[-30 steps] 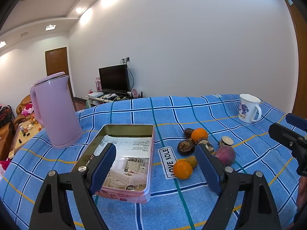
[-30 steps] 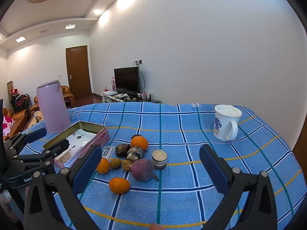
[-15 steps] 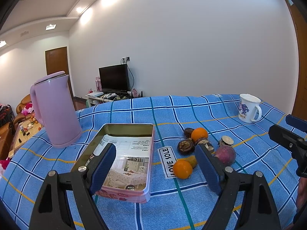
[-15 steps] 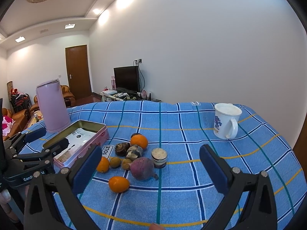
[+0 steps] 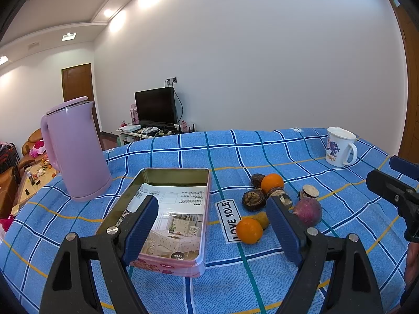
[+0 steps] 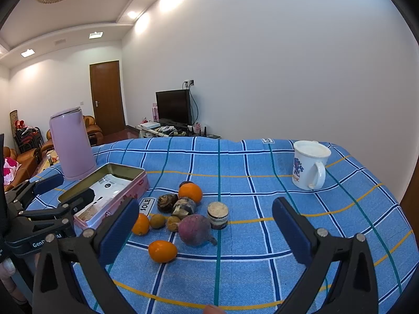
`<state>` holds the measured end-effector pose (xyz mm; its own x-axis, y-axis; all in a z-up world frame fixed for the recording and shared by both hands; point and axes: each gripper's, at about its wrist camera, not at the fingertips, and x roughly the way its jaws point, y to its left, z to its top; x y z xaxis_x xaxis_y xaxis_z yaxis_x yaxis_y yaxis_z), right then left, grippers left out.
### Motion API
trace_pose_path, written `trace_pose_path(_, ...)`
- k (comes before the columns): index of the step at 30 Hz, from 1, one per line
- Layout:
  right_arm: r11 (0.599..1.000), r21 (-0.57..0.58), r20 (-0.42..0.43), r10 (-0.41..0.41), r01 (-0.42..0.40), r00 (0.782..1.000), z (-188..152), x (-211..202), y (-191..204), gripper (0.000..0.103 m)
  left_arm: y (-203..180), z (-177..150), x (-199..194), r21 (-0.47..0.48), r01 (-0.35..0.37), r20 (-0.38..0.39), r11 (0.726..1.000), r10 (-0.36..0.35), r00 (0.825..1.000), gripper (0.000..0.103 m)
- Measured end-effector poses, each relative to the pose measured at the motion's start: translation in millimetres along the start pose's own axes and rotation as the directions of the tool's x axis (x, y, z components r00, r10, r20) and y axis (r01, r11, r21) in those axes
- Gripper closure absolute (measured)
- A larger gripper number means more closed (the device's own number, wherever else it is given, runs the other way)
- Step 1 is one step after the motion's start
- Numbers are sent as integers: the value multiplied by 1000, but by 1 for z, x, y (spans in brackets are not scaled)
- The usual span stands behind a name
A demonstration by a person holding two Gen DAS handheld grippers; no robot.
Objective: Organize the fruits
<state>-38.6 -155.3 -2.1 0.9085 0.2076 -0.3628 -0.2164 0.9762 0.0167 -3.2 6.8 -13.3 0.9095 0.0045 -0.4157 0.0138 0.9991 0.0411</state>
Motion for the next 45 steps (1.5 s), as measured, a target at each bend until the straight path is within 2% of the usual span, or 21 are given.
trace_pose_path(20,1000,10,-24,-3,3,1000,-8,9,-10,0,-11,-6,8,22,11,-25,1000,-10,1000,18)
trace_pose_path(24,1000,22,-34,-7,8,999,-13,13,-16,0,-16,-10,15,22,10,-53,1000,-9,999,18)
trace_pose_path(29,998,54,-50,-19,22,999,-22,17,-30,0,-32,-20,24,31,76,-105,997,-72,992,18)
trace_pose_path(36,995,83,-82,-55,62,995,-31,23,-50,0,-70,-28,42,47,212,-198,976,-199,960,18)
trace_pose_path(38,993,98,-87,-56,64,995,-32,25,-55,0,-77,-30,47,42,250,-227,967,-234,945,26)
trace_pose_path(40,992,103,-93,-59,68,994,-33,27,-59,0,-83,-33,57,34,275,-275,961,-255,927,48)
trace_pose_path(42,992,102,-95,-64,73,993,-34,29,-59,0,-86,-36,70,18,297,-333,955,-274,902,54)
trace_pose_path(45,992,107,-101,-60,70,993,-34,33,-59,0,-85,-36,78,-20,328,-371,945,-312,875,62)
